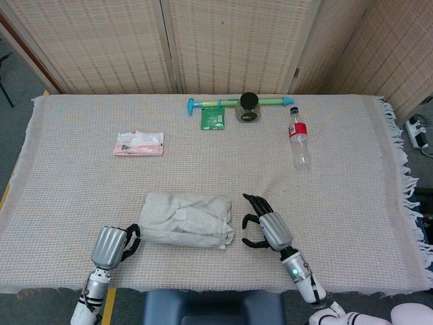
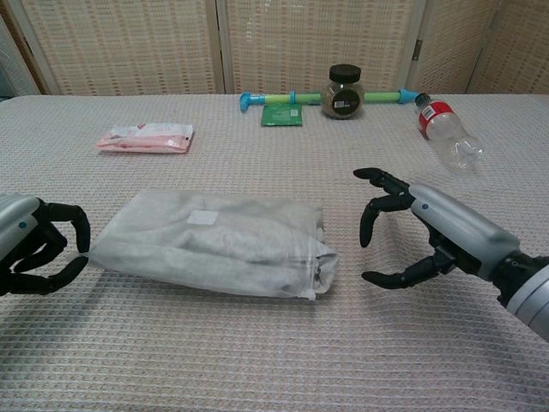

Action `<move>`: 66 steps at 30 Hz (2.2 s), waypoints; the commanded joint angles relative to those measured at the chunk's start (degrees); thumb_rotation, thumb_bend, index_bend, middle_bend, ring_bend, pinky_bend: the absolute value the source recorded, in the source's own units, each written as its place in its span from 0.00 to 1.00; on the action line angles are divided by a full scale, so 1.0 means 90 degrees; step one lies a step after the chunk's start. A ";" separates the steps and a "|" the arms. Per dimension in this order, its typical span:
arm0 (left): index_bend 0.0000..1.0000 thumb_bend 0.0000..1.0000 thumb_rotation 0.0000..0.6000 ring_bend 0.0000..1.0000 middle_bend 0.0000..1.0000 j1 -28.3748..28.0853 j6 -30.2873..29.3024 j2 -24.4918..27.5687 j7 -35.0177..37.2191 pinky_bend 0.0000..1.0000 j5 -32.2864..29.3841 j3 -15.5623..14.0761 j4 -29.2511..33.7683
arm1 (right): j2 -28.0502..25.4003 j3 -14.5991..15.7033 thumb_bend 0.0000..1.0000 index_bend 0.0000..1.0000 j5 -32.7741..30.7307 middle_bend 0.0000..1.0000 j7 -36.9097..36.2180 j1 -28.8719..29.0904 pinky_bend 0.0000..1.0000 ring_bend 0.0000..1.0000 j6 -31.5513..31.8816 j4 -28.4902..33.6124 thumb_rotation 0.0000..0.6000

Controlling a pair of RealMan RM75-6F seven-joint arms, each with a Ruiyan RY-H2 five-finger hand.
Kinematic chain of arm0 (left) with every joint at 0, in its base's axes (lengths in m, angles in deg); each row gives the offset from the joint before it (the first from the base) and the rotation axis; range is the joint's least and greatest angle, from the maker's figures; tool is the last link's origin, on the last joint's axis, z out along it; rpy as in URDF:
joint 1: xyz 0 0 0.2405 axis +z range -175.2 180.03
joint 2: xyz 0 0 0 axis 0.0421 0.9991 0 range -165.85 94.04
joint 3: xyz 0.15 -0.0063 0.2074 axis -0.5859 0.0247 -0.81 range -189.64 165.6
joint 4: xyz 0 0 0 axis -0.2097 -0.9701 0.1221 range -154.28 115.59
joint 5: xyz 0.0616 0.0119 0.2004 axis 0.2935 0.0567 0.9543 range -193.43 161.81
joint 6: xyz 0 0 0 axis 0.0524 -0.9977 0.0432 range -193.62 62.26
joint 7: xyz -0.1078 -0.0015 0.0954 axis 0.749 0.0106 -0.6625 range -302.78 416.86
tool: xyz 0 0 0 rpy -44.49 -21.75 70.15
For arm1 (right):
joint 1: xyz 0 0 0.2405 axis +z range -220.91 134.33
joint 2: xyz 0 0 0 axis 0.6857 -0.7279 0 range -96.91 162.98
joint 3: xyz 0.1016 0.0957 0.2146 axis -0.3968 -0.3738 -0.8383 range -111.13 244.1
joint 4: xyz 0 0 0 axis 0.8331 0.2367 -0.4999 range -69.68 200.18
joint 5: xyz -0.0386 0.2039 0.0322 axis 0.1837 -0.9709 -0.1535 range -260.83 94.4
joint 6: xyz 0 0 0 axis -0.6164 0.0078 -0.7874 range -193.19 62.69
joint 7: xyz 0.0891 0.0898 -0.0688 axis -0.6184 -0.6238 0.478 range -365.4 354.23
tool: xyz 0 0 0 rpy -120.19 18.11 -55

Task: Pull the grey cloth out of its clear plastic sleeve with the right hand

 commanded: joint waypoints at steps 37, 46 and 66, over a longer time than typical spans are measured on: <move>0.75 0.69 1.00 1.00 1.00 -0.0025 0.0055 0.0244 0.0105 1.00 -0.0178 0.0178 0.0149 | 0.1417 -0.0176 0.46 0.69 -0.0168 0.10 -0.0796 0.0751 0.00 0.00 -0.0125 -0.1859 1.00; 0.75 0.69 1.00 1.00 1.00 -0.0109 0.0073 0.0295 0.0129 1.00 -0.0257 0.0332 -0.0065 | 0.0951 -0.0163 0.46 0.69 -0.0235 0.10 -0.0596 0.0696 0.00 0.00 -0.0067 -0.1687 1.00; 0.76 0.69 1.00 1.00 1.00 -0.0051 0.0076 0.0343 0.0680 1.00 -0.0836 0.0708 -0.1449 | -0.1058 -0.0455 0.46 0.69 -0.0438 0.10 -0.0435 0.0382 0.00 0.00 0.0504 -0.0853 1.00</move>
